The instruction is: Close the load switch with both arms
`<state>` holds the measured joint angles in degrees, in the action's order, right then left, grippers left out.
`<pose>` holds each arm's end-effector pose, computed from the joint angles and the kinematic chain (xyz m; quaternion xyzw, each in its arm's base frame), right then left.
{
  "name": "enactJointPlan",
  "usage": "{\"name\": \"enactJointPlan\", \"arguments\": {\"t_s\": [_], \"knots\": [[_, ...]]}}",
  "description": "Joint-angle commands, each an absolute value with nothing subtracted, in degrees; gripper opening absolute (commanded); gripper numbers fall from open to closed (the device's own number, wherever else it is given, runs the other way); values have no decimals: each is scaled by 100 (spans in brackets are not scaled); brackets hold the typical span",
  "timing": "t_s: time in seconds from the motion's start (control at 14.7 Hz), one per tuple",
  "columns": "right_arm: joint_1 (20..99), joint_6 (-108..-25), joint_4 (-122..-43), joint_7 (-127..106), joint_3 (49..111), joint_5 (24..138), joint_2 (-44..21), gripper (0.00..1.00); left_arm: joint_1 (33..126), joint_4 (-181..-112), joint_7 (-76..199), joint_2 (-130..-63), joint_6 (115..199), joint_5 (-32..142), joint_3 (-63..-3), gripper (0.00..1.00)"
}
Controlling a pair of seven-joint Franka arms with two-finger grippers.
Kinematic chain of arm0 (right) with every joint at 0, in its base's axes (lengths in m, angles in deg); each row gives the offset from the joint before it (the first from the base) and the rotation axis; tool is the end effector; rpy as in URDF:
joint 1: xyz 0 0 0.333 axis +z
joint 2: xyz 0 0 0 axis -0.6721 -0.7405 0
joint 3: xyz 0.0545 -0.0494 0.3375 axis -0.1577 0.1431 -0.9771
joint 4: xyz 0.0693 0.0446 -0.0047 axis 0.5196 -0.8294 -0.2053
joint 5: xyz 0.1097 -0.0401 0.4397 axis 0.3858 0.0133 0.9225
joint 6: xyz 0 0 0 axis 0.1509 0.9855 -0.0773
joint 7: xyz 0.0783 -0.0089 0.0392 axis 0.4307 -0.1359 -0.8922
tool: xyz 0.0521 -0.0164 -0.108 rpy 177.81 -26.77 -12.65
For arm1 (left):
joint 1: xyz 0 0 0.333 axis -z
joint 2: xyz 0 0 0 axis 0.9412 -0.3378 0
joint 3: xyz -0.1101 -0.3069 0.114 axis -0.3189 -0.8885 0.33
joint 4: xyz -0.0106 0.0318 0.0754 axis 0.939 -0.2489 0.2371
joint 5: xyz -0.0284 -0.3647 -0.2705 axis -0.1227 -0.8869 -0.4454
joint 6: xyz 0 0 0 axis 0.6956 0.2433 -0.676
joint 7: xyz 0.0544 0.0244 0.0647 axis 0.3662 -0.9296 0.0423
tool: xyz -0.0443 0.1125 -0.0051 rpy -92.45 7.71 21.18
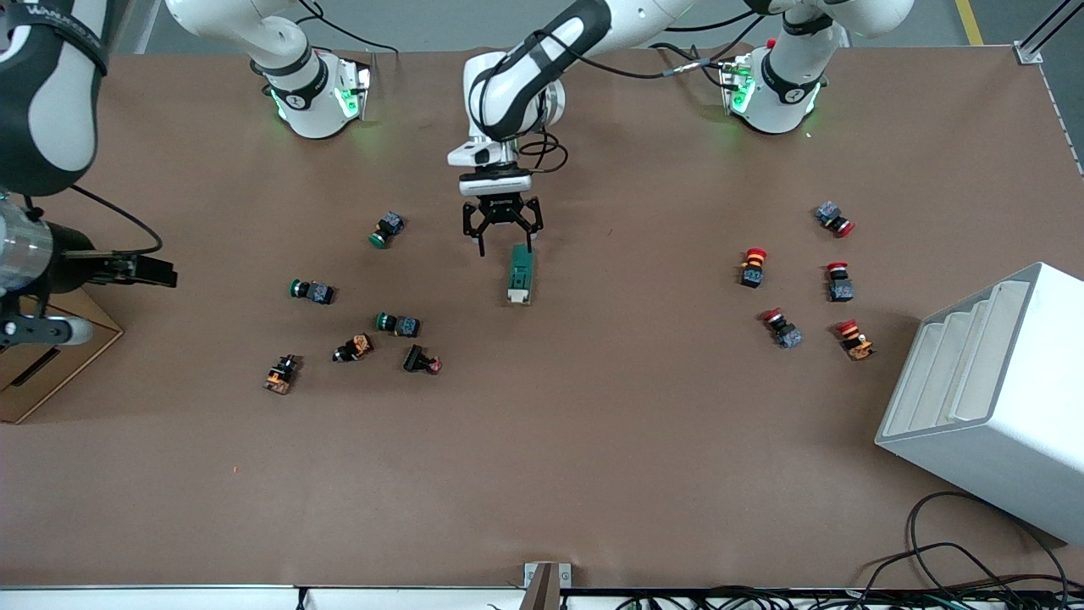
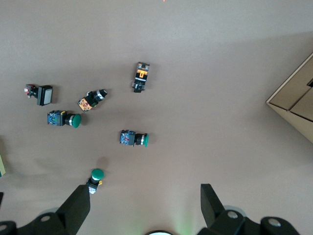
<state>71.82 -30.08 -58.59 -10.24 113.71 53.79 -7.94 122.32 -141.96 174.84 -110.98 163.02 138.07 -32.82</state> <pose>0.6883 -0.0143 0.5732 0.9940 -0.0293 -0.1051 0.0102 0.3247 -0.6785 0.1867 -0.9197 -0.0427 -0.3899 0.0190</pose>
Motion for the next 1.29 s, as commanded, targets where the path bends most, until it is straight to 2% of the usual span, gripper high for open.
{"name": "enactJointPlan", "arguments": {"t_s": [0.0,0.34,0.68,1.02,1.23], "knots": [[6948,-2855,-5613,-1088,11313,5344,-845,100,11853,-13778,16346,-10652,16300,12754,-3318,99],[6992,-2109,-5262,-983,11322,5195,-845,100,10851,-13276,14314,-9974,16291,10959,-3309,99],[6816,-2107,-5191,-921,11331,5195,-827,100,9533,-13099,12548,-9316,16213,9473,-3318,100],[6807,-2037,-5024,-886,11340,5151,-792,100,8460,-12915,10483,-8762,15213,8408,-3353,100],[6387,-2028,-5024,-877,11174,5247,-591,100,7968,-12932,9025,-8261,14877,7602,-3213,100]]}}
